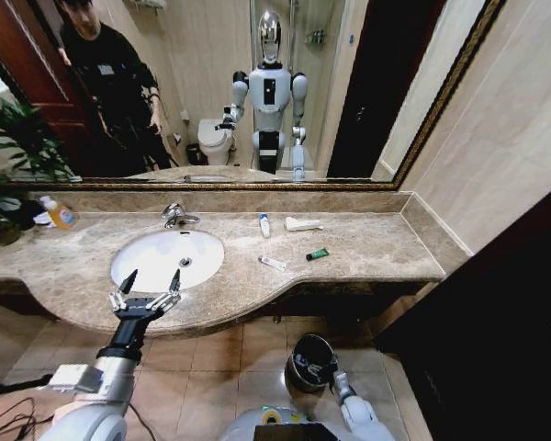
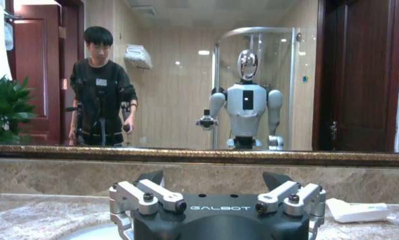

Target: Pick up the trash from the sink and place it in the trash bin.

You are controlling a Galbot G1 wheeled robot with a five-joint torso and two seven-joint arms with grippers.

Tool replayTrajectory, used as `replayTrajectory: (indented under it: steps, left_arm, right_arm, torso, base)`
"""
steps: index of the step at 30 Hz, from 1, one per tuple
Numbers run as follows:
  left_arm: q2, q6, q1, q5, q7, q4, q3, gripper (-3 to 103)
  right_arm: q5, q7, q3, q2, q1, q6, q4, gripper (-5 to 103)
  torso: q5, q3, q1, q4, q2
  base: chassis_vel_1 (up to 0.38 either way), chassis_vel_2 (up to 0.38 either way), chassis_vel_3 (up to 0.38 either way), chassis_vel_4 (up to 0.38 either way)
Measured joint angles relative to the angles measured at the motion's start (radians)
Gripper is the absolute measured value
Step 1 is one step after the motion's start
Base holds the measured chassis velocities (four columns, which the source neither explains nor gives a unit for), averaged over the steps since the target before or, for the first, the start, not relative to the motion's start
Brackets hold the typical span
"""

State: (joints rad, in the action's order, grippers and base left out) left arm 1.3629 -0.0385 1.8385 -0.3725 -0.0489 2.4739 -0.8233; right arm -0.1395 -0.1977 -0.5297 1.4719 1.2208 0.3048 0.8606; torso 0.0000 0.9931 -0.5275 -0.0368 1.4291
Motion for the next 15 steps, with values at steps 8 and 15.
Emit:
replayTrajectory:
  steps: [8,15]
  left_arm:
    - [0.0,0.0,0.0,0.0,0.0,0.0,0.0,100]
    - [0.0,0.0,0.0,0.0,0.0,0.0,0.0,100]
  right_arm:
    - [0.006,0.003,0.004,-0.002,0.008,-0.005,0.012,100]
    - [0.132,-0.033,0.017,-0.065,0.081,-0.021,0.159,100]
  torso:
    - [0.0,0.0,0.0,0.0,0.0]
    - [0.0,0.0,0.0,0.0,0.0]
  base:
    - [0.0,0.0,0.0,0.0]
    - [0.0,0.0,0.0,0.0]
